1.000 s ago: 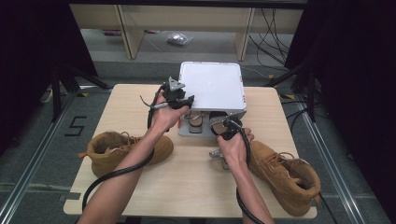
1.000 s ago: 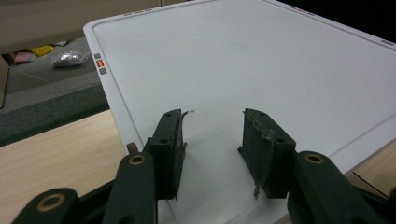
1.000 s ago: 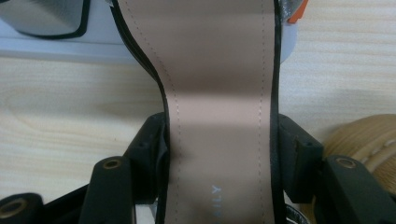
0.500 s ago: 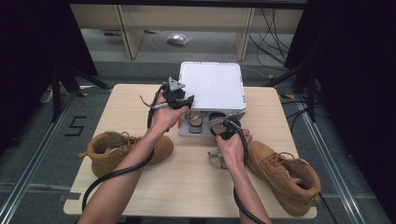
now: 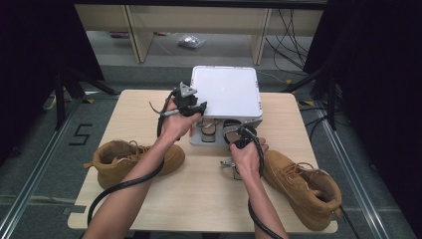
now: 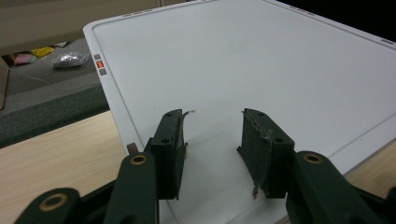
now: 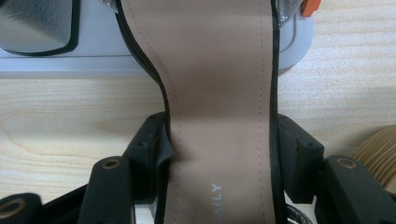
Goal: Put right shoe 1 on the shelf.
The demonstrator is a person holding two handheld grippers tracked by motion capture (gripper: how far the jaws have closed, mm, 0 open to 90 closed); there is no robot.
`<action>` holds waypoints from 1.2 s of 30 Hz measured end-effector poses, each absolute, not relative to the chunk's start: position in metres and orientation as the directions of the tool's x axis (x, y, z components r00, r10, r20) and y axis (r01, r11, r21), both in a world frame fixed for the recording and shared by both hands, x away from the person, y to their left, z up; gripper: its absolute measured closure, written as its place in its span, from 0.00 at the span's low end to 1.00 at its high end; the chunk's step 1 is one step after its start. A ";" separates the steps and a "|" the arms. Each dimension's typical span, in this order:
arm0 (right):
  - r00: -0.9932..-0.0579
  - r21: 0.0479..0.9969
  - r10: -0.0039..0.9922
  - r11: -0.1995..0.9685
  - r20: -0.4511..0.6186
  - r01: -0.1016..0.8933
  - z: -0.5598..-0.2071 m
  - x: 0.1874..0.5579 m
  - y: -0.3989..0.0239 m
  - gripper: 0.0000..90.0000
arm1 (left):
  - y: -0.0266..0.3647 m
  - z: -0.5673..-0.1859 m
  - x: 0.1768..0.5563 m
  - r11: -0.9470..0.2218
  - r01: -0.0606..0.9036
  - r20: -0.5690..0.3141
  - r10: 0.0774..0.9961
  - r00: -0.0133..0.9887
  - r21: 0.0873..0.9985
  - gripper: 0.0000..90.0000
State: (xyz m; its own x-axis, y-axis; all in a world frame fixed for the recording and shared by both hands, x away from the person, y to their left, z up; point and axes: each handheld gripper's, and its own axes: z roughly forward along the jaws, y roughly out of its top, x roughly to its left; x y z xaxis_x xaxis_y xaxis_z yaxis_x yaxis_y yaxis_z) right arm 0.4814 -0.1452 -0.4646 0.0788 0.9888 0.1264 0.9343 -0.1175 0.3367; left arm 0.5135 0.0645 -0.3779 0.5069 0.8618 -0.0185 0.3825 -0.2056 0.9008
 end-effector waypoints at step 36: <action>-0.197 0.401 0.964 0.111 0.180 0.909 -0.402 0.398 -0.189 1.00 | 0.061 -0.381 0.511 -0.228 0.355 0.025 0.868 0.495 0.907 0.98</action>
State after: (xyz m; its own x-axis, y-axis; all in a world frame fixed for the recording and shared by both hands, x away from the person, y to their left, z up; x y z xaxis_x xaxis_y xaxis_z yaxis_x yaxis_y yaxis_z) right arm 0.3983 -0.1890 -0.4023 -0.1972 0.9637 0.1801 0.9092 0.1110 0.4012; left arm 0.5106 0.0610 -0.3806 0.4951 0.8685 0.0249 0.3549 -0.2284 0.9066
